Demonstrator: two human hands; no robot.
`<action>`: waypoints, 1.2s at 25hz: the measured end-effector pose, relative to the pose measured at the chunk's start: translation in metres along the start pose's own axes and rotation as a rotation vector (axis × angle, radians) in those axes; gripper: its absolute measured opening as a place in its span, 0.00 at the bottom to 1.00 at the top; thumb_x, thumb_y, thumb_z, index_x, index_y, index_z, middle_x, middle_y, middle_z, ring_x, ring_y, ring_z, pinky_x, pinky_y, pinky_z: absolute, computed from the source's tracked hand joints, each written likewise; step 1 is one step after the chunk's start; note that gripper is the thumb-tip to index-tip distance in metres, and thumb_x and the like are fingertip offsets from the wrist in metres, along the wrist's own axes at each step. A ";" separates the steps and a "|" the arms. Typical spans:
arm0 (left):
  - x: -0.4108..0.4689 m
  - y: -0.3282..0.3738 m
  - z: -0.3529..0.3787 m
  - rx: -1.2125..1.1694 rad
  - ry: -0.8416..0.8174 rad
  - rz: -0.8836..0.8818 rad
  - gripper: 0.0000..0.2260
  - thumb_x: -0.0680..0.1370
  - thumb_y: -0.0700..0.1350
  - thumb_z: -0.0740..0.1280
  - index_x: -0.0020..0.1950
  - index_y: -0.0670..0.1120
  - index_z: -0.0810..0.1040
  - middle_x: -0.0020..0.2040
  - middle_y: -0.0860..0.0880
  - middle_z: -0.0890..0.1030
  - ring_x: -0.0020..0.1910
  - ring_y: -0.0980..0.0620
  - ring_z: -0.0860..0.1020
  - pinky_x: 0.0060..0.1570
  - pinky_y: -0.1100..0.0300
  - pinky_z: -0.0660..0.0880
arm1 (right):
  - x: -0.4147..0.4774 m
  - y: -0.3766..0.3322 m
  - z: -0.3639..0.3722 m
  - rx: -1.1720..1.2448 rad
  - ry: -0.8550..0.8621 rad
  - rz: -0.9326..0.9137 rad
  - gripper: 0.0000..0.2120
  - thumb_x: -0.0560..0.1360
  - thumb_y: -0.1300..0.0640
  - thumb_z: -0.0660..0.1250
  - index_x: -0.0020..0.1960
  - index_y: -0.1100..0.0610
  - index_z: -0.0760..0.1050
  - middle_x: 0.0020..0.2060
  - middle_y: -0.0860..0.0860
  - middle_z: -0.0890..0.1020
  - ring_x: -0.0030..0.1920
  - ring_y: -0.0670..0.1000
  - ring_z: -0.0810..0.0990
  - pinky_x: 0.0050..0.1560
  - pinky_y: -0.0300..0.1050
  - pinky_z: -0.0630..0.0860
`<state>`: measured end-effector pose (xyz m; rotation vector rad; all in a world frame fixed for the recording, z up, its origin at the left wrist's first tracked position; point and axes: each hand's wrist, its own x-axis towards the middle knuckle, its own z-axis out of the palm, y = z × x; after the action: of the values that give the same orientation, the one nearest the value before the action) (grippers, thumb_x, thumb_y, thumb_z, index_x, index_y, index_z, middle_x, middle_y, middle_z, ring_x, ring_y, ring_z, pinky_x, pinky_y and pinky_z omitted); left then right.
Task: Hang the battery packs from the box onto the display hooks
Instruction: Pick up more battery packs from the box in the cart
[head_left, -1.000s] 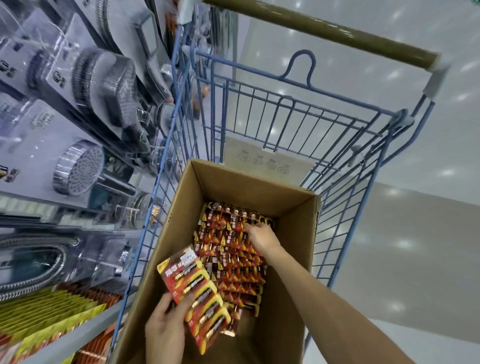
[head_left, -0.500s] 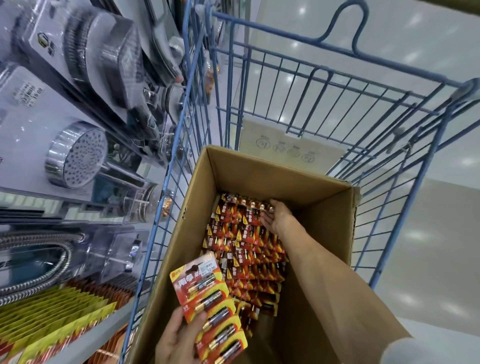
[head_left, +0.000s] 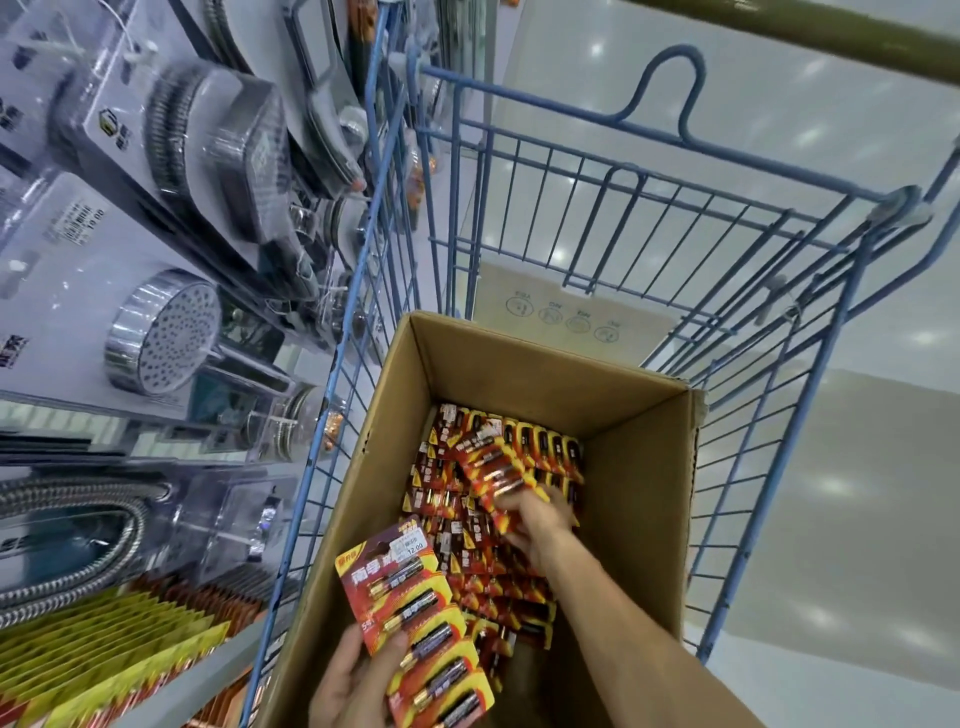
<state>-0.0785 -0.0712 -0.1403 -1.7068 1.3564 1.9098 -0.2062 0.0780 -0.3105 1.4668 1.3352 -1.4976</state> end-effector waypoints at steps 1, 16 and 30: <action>-0.001 0.001 0.000 -0.010 -0.001 -0.005 0.12 0.77 0.32 0.70 0.55 0.47 0.83 0.43 0.44 0.88 0.44 0.41 0.87 0.54 0.47 0.79 | -0.002 0.012 -0.004 -0.017 -0.027 0.012 0.35 0.70 0.66 0.77 0.72 0.52 0.70 0.55 0.52 0.78 0.51 0.54 0.79 0.58 0.54 0.81; -0.088 0.053 -0.043 -0.088 -0.263 0.155 0.10 0.82 0.43 0.67 0.62 0.49 0.81 0.52 0.39 0.87 0.46 0.38 0.87 0.52 0.43 0.81 | -0.220 0.015 -0.091 -0.066 -0.610 -0.369 0.34 0.67 0.71 0.77 0.69 0.52 0.73 0.58 0.58 0.85 0.58 0.60 0.85 0.57 0.62 0.82; -0.266 -0.057 -0.200 -0.471 -0.129 0.702 0.22 0.81 0.57 0.62 0.70 0.46 0.77 0.60 0.37 0.84 0.54 0.35 0.84 0.54 0.38 0.81 | -0.421 0.109 -0.139 -0.377 -1.059 -0.698 0.16 0.83 0.49 0.63 0.69 0.53 0.75 0.61 0.60 0.83 0.61 0.65 0.83 0.61 0.64 0.79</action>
<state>0.1683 -0.0875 0.0892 -1.3217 1.7033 2.8566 0.0100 0.0942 0.0911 -0.1526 1.3139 -1.8578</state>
